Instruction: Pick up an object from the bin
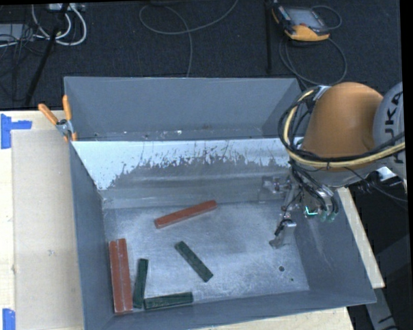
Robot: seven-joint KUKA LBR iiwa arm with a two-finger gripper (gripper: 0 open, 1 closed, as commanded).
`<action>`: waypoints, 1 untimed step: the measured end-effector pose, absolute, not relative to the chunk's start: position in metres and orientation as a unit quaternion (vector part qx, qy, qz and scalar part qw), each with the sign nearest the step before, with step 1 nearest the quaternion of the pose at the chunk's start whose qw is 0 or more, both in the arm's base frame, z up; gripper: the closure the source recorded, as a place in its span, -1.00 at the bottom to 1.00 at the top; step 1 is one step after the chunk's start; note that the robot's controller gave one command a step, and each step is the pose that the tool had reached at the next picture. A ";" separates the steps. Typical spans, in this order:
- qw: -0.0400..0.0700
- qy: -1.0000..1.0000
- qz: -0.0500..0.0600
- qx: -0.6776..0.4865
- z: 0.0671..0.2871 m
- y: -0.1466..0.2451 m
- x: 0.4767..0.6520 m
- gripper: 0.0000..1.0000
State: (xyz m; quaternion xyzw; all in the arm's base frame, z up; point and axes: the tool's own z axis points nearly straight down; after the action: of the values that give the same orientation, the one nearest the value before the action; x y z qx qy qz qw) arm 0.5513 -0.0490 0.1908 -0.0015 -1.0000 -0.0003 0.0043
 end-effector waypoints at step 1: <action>0.003 -1.000 -0.002 -0.015 0.136 0.001 0.557 -1.00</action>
Offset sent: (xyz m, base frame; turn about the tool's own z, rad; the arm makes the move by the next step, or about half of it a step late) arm 0.0068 0.0457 -0.0503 0.0318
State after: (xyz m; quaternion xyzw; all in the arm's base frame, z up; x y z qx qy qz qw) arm 0.5570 0.0008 0.1364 -0.0148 -0.9999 -0.0015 0.0035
